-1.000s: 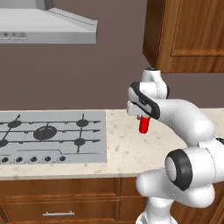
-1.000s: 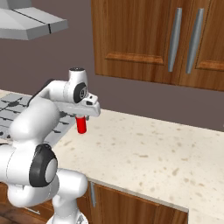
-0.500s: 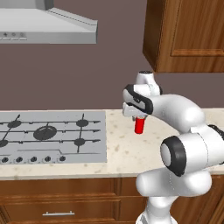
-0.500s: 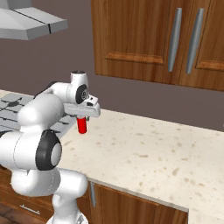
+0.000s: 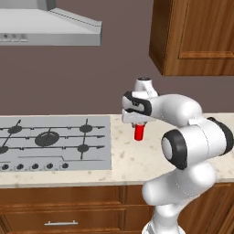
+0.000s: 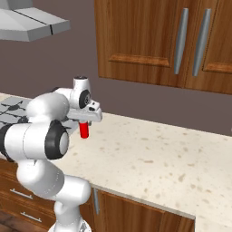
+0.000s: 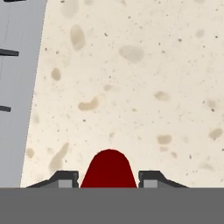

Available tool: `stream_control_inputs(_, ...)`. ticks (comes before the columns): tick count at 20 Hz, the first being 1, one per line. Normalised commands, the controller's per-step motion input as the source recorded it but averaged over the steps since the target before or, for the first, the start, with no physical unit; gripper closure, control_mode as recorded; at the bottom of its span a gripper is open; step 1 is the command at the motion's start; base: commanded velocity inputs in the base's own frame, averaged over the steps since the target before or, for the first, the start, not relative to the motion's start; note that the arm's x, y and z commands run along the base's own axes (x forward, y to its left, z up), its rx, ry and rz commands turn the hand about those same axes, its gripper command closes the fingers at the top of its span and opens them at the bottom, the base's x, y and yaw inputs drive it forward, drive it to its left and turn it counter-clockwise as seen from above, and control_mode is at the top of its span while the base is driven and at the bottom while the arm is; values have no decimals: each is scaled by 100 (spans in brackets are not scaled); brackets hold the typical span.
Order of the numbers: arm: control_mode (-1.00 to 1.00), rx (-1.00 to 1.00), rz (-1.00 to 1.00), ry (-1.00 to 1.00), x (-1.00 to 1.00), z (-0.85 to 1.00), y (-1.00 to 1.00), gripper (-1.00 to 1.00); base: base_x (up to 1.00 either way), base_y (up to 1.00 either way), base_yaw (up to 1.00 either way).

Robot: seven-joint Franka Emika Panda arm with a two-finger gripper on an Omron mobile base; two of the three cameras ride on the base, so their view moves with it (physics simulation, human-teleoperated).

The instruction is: Four empty soda cans are scattered around the kitchen. Gather all the cans and cluster them next to the stove for recycling.

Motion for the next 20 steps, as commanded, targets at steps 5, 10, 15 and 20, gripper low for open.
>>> stream_control_inputs(5,-100,0,0,0,31,-23,15,100,0,0,0)
stream_control_inputs(10,-100,0,0,0,36,-35,12,100,0,0,0)
stream_control_inputs(15,-100,0,0,0,31,-31,6,100,0,0,0)
stream_control_inputs(20,-100,0,0,0,27,-26,4,100,0,0,0)
